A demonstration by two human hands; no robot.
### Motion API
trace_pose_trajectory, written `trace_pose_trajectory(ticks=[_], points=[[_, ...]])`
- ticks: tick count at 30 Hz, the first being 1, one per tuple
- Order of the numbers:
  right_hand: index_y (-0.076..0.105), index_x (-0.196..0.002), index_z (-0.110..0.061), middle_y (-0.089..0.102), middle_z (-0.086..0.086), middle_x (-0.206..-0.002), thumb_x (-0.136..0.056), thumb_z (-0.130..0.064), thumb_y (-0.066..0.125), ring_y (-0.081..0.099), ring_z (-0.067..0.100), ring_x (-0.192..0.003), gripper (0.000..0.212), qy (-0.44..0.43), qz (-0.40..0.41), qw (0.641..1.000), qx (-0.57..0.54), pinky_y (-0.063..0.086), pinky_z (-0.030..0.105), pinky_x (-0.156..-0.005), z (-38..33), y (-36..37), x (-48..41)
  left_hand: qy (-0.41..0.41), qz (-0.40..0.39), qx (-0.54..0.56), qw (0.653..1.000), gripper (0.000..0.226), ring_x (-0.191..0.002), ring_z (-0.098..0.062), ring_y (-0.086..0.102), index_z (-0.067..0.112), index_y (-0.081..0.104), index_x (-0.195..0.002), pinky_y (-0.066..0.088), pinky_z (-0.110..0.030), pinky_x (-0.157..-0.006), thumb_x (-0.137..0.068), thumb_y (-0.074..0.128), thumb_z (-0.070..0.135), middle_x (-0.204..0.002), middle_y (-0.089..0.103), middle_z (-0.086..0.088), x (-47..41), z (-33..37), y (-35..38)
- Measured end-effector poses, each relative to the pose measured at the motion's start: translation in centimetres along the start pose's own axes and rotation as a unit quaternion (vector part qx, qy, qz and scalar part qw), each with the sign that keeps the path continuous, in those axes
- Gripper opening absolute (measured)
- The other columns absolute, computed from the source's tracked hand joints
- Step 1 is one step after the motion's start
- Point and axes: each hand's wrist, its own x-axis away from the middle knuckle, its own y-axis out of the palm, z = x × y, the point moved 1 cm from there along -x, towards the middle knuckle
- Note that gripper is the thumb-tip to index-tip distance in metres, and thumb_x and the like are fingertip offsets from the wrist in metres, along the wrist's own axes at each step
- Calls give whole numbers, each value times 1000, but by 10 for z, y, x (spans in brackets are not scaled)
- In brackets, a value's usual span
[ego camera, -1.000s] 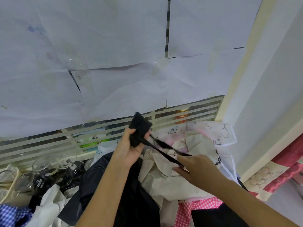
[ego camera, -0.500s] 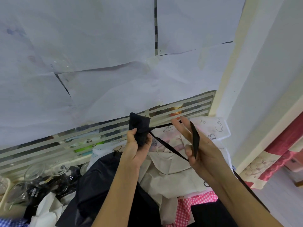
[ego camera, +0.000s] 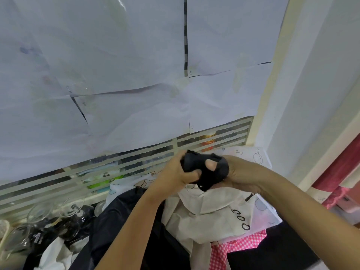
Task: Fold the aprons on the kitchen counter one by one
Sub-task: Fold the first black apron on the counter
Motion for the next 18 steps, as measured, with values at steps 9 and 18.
trace_pose_trajectory(ticks=[9, 18], points=[[67, -111, -15, 69, 2, -116, -78, -39, 58, 63, 12, -99, 42, 70, 69, 995, -31, 42, 28, -92, -66, -21, -2, 21, -108, -67, 992, 27, -77, 0, 63, 33, 58, -94, 52, -24, -71, -77, 65, 14, -80, 66, 20, 25, 26, -21], [62, -125, -20, 67, -3, -116, -82, -26, 56, 55, 19, -110, 44, 94, 56, 993, -48, 42, 33, -86, -113, -32, -4, 33, -67, -34, 997, 16, -79, 6, 63, 25, 58, -95, 48, -11, -71, -89, 64, 11, -88, 66, 10, 27, 41, -35]])
